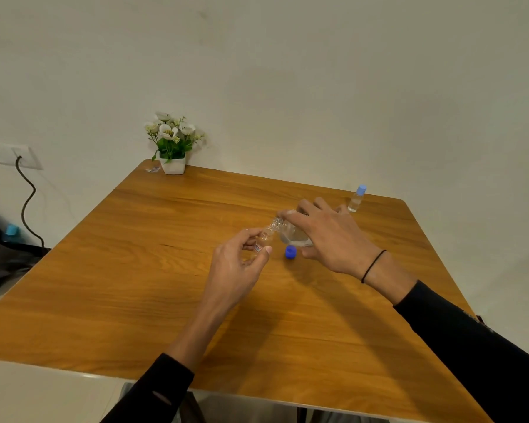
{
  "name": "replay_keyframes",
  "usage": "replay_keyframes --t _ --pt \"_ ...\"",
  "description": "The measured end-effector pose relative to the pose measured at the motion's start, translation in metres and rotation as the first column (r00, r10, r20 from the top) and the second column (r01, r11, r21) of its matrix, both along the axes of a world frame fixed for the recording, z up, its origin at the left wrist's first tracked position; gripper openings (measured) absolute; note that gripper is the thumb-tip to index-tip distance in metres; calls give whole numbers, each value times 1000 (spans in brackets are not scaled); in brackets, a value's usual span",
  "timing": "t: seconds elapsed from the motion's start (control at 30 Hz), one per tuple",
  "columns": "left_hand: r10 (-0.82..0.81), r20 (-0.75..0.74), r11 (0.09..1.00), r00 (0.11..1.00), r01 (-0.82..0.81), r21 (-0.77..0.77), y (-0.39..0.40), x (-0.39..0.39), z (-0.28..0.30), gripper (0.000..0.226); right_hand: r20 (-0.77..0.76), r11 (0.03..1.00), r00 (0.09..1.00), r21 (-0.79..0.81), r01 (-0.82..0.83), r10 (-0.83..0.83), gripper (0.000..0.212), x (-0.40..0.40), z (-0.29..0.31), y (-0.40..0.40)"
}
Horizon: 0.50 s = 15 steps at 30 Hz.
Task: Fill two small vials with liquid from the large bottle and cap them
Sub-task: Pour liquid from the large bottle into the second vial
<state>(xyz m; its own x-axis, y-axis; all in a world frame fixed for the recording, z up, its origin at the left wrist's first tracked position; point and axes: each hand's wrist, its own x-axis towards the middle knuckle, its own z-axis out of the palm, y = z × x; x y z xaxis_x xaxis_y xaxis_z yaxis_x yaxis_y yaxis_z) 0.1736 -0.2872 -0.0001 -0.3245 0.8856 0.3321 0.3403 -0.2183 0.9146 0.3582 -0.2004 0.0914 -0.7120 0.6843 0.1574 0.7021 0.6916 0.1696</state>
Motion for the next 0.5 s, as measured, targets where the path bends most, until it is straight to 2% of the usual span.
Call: replay_keyframes --t 0.5 --pt "-21 9 1000 1000 21 -8 -2 4 3 33 28 1000 1000 19 -4 3 76 2 2 0"
